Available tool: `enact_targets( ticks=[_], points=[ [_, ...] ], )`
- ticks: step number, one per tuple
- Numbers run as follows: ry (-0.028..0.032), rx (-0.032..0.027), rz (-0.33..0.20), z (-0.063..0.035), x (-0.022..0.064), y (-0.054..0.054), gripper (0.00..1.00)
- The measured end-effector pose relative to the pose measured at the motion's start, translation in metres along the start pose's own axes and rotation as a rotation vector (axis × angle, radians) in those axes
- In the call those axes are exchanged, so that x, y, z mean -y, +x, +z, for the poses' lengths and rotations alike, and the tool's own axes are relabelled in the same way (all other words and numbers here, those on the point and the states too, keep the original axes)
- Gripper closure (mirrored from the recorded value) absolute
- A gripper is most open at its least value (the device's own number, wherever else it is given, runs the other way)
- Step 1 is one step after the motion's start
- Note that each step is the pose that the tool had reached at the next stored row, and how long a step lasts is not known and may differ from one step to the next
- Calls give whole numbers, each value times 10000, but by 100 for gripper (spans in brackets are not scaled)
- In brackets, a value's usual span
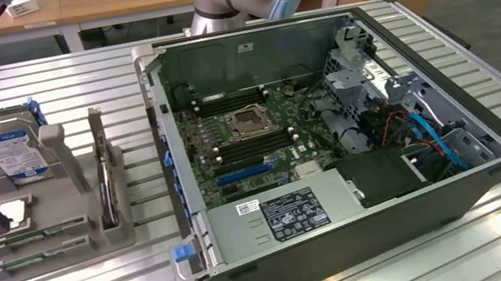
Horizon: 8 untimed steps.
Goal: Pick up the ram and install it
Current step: 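Pick up the ram and move it above insertion slot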
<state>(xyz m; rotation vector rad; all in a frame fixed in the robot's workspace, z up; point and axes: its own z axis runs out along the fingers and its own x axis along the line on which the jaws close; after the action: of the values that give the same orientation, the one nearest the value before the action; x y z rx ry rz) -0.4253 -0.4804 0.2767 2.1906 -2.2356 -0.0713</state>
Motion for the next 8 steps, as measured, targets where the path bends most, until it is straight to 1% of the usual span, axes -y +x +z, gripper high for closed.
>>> enact_targets(
  ticks=[3, 4, 8],
  points=[
    [1, 1, -2, 48, 2, 6, 90],
    [-2, -7, -1, 46, 2, 7, 90],
    [0, -6, -1, 47, 2, 6, 90]
  ],
)
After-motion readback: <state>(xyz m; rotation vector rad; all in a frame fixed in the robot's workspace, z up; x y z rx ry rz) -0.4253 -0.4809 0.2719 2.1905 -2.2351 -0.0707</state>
